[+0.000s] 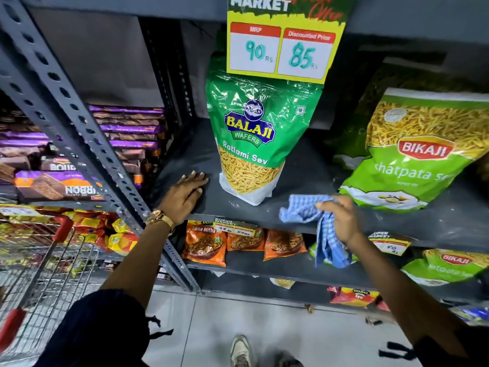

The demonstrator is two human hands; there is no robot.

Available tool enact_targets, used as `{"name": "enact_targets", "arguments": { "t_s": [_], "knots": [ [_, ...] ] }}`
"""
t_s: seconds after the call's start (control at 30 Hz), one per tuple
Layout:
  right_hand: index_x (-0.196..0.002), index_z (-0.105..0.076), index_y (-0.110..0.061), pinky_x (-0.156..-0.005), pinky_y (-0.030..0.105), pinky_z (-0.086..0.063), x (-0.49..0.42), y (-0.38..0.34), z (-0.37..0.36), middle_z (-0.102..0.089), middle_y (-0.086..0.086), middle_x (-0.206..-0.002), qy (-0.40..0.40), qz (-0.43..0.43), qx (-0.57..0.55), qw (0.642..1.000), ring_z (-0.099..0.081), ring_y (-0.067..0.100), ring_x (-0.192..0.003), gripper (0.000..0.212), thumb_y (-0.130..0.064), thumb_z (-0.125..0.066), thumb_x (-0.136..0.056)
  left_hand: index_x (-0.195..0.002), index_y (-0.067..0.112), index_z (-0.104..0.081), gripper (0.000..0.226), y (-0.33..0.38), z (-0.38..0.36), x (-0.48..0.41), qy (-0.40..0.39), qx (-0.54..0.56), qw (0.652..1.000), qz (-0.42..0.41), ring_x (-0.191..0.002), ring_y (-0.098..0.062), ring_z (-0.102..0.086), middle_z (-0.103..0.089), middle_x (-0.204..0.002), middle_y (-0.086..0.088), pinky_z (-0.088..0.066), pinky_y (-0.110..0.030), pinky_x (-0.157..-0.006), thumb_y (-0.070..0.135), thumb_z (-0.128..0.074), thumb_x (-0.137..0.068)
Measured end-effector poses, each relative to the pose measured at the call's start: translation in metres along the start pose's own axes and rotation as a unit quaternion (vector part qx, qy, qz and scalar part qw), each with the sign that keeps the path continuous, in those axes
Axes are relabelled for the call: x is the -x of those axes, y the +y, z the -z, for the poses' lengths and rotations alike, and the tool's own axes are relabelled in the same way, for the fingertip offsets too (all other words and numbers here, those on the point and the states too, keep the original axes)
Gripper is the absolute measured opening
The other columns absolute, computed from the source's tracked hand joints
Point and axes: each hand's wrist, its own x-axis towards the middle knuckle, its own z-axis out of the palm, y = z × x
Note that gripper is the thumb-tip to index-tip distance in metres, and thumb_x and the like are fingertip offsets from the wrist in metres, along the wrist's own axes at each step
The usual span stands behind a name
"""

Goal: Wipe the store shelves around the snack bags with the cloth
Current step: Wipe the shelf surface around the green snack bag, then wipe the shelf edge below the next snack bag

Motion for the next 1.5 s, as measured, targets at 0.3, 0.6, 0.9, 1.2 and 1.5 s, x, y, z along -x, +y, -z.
{"name": "enact_targets", "arguments": {
  "t_s": [0.3,0.6,0.9,1.2,1.5],
  "knots": [
    [-0.123,-0.056,-0.016,-0.109,0.025,-0.024,0.009,0.012,-0.023,-0.048,-0.001,-0.134,-0.21,0.059,0.274,0.937,-0.033,0.011,-0.132,0.046,-0.033,-0.046,-0.082,-0.129,0.01,-0.055,0.048,0.021,-0.02,0.022,0.066,-0.046,0.997,0.019,-0.136,-0.016,-0.029,-0.047,-0.141,-0.008,-0.015,-0.02,-0.112,0.031,-0.035,-0.091],
    [-0.068,-0.061,-0.002,-0.064,0.025,-0.046,0.047,-0.01,0.055,-0.066,0.007,-0.064,-0.134,-0.061,0.028,0.989,-0.061,0.016,-0.061,0.035,-0.036,-0.059,-0.068,-0.11,0.0,-0.063,0.038,0.131,-0.086,0.056,0.238,-0.031,0.97,0.037,-0.111,-0.032,-0.054,-0.064,-0.113,-0.024,-0.039,-0.044,-0.098,0.024,-0.038,-0.093],
    [-0.04,-0.065,-0.002,-0.038,0.017,-0.051,0.068,-0.021,0.25,-0.068,0.002,-0.044,-0.045,-0.201,-0.323,0.924,-0.065,0.011,-0.041,0.025,-0.019,-0.083,-0.042,-0.077,0.012,-0.074,0.03,0.29,-0.193,0.034,0.191,-0.094,0.976,-0.054,-0.074,-0.029,-0.064,-0.072,-0.075,-0.01,-0.049,-0.036,-0.063,0.035,-0.057,-0.085],
    [-0.074,-0.058,0.0,-0.06,0.037,-0.028,0.026,0.027,0.342,-0.063,0.032,-0.079,0.169,0.018,0.304,0.938,-0.057,0.036,-0.071,0.024,-0.018,-0.05,-0.088,-0.111,0.01,-0.062,0.037,0.317,-0.22,-0.028,0.099,-0.113,0.987,0.049,-0.101,-0.04,-0.059,-0.063,-0.116,-0.019,-0.049,-0.044,-0.082,0.029,-0.037,-0.091],
    [-0.125,-0.053,-0.013,-0.107,0.033,-0.031,0.047,0.074,0.275,-0.057,0.016,-0.13,-0.029,0.083,0.362,0.928,-0.047,0.028,-0.126,0.054,-0.04,-0.029,-0.085,-0.13,0.017,-0.053,0.055,0.286,-0.235,-0.028,0.021,-0.072,0.992,0.097,-0.129,-0.034,-0.044,-0.051,-0.137,-0.016,-0.042,-0.048,-0.102,0.042,-0.023,-0.09]
  ]
}}
